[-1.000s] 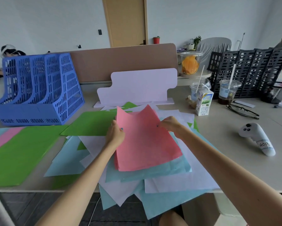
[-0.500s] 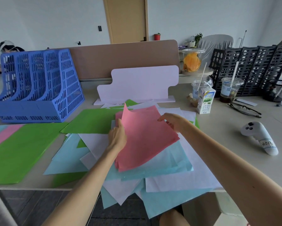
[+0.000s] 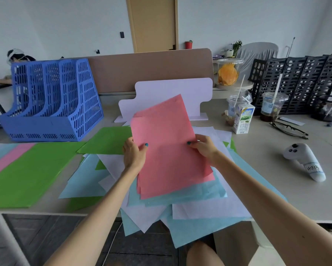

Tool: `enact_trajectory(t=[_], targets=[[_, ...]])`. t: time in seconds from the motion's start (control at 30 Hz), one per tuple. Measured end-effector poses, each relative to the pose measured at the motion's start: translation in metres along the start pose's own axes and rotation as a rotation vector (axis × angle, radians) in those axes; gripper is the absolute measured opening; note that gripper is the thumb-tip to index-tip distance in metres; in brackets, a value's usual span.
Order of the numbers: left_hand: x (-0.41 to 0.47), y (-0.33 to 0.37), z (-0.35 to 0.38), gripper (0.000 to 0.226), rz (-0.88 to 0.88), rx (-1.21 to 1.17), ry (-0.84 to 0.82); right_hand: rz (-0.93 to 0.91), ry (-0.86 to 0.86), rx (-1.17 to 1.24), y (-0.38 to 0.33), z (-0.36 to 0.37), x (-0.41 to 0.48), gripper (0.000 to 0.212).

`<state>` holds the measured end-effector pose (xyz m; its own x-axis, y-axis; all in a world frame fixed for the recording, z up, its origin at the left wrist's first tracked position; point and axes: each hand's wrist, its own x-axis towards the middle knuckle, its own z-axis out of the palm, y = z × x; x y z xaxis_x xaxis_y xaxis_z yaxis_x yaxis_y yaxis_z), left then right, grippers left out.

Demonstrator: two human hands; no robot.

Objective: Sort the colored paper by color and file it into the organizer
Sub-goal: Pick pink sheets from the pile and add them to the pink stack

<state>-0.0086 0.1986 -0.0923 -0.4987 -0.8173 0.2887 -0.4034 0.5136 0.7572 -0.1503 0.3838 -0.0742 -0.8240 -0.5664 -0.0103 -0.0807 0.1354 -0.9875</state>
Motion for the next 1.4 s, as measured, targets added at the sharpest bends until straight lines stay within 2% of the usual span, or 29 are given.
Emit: enact_trajectory(t=[0.1, 0.17, 0.23, 0.27, 0.37, 0.5, 0.57, 0.63, 0.7, 0.77, 0.83, 0.9, 1.0, 1.07, 1.17, 1.23, 1.4], targets=[[0.001, 0.004, -0.009, 0.057, -0.111, -0.336, 0.002, -0.004, -0.015, 0.136, -0.001, -0.002, -0.011, 0.021], [-0.002, 0.010, -0.016, 0.036, -0.157, -0.561, -0.074, 0.007, -0.035, 0.207, -0.002, -0.005, -0.016, 0.022], [-0.005, 0.017, -0.021, 0.018, -0.153, -0.655, -0.132, 0.012, -0.042, 0.238, -0.005, -0.006, -0.020, 0.024], [-0.006, 0.020, -0.023, 0.017, -0.139, -0.673, -0.142, 0.010, -0.039, 0.247, -0.009, -0.006, -0.023, 0.025], [-0.007, 0.037, -0.031, 0.023, -0.044, -0.637, -0.111, -0.033, -0.014, 0.312, -0.023, -0.004, -0.031, 0.029], [-0.004, 0.068, -0.052, 0.010, 0.125, -0.569, -0.007, -0.177, 0.018, 0.345, -0.051, -0.001, -0.040, 0.027], [-0.007, 0.084, -0.065, 0.017, 0.204, -0.576, 0.053, -0.242, 0.016, 0.361, -0.067, -0.002, -0.045, 0.024], [-0.016, 0.093, -0.075, 0.024, 0.274, -0.678, 0.078, -0.279, -0.021, 0.380, -0.077, -0.006, -0.049, 0.019], [-0.021, 0.089, -0.079, 0.023, 0.347, -0.729, 0.098, -0.271, -0.069, 0.382, -0.076, -0.009, -0.052, 0.018], [-0.024, 0.075, -0.075, 0.009, 0.365, -0.718, 0.091, -0.213, -0.089, 0.378, -0.068, -0.008, -0.054, 0.021], [-0.026, 0.066, -0.071, 0.011, 0.367, -0.710, 0.085, -0.154, -0.085, 0.355, -0.063, -0.002, -0.056, 0.026], [-0.027, 0.066, -0.069, 0.007, 0.374, -0.686, 0.088, -0.162, -0.079, 0.333, -0.067, 0.005, -0.062, 0.020], [-0.025, 0.080, -0.078, 0.005, 0.417, -0.584, 0.161, -0.285, -0.035, 0.278, -0.083, 0.013, -0.068, 0.002], [-0.020, 0.094, -0.088, 0.008, 0.470, -0.550, 0.225, -0.403, 0.036, 0.223, -0.098, 0.017, -0.069, 0.012], [-0.013, 0.114, -0.103, 0.027, 0.540, -0.492, 0.299, -0.604, 0.137, 0.117, -0.118, 0.025, -0.067, 0.033], [-0.010, 0.124, -0.107, 0.035, 0.554, -0.492, 0.307, -0.676, 0.189, 0.063, -0.129, 0.031, -0.067, 0.042], [-0.008, 0.123, -0.101, 0.037, 0.510, -0.520, 0.292, -0.677, 0.146, -0.028, -0.122, 0.041, -0.061, 0.037]])
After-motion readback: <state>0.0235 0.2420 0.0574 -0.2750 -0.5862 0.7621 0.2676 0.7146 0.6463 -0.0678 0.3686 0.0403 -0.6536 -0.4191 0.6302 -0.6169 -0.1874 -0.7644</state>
